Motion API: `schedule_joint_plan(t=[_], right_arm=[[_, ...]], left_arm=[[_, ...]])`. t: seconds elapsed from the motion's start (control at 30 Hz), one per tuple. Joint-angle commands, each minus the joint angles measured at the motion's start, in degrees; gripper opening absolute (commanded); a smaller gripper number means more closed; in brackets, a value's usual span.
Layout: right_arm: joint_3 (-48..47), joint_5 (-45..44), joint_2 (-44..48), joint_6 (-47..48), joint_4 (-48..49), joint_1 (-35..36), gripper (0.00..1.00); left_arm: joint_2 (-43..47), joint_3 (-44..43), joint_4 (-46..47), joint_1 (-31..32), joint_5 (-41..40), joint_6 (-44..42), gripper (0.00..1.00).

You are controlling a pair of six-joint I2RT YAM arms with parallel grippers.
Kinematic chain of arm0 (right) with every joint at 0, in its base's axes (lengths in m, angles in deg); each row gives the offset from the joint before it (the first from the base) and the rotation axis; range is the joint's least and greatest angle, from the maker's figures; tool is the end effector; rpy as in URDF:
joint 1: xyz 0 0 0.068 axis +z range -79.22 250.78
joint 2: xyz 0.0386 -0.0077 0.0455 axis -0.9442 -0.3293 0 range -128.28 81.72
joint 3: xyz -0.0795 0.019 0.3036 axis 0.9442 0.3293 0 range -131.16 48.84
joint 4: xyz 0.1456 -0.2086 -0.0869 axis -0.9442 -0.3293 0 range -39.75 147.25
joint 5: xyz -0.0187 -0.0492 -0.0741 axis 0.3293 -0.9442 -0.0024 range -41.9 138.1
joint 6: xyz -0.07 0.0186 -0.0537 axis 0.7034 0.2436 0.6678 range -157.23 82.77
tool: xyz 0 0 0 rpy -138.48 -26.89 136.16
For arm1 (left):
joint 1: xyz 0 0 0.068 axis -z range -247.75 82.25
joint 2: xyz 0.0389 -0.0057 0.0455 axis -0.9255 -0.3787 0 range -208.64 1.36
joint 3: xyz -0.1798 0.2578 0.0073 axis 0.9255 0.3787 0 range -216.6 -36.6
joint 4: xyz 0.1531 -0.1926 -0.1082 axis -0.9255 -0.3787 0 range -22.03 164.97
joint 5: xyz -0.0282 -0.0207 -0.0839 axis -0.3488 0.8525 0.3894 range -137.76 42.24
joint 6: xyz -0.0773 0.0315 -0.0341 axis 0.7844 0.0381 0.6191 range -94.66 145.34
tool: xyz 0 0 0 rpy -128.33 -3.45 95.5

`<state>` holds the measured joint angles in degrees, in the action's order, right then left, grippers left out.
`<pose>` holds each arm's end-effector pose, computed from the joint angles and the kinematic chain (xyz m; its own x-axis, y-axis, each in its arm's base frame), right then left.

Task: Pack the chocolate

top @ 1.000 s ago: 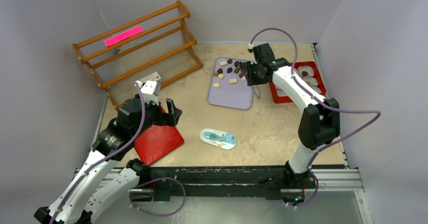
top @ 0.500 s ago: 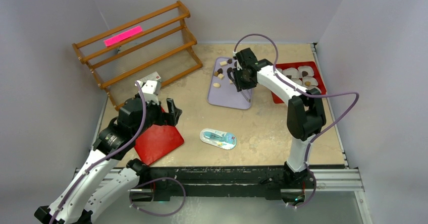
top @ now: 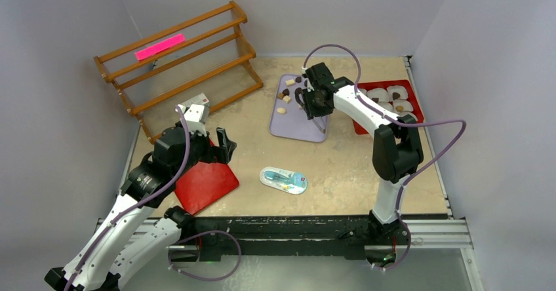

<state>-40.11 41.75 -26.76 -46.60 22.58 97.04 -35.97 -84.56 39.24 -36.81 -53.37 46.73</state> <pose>0.4216 0.1981 0.2515 -0.7799 -0.2044 -0.5916 -0.2583 0.9661 0.0067 0.1353 -0.0720 0.3398 -0.4976 -0.1250 -0.8583 0.2731 0.9167 -0.2918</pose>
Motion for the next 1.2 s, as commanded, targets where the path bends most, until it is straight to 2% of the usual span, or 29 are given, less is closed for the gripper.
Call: schedule_joint_plan(t=[0.0,0.67,1.03,1.17], right_arm=[[-0.8,0.8,0.0,0.4,-1.3,0.4,0.44],[-2.5,-1.0,-3.2,0.7,-3.3,0.6,0.46],[-3.5,-1.2,-2.0,1.2,-4.2,0.9,0.31],[-3.2,-1.0,-0.9,1.6,-4.4,0.9,0.30]], left_arm=[[0.3,-0.5,0.8,0.3,-0.4,-0.5,1.00],[0.5,-0.5,0.9,0.3,-0.4,-0.5,1.00],[0.5,-0.6,0.8,0.3,-0.4,-0.5,1.00],[0.5,-0.5,0.9,0.3,-0.4,-0.5,1.00]])
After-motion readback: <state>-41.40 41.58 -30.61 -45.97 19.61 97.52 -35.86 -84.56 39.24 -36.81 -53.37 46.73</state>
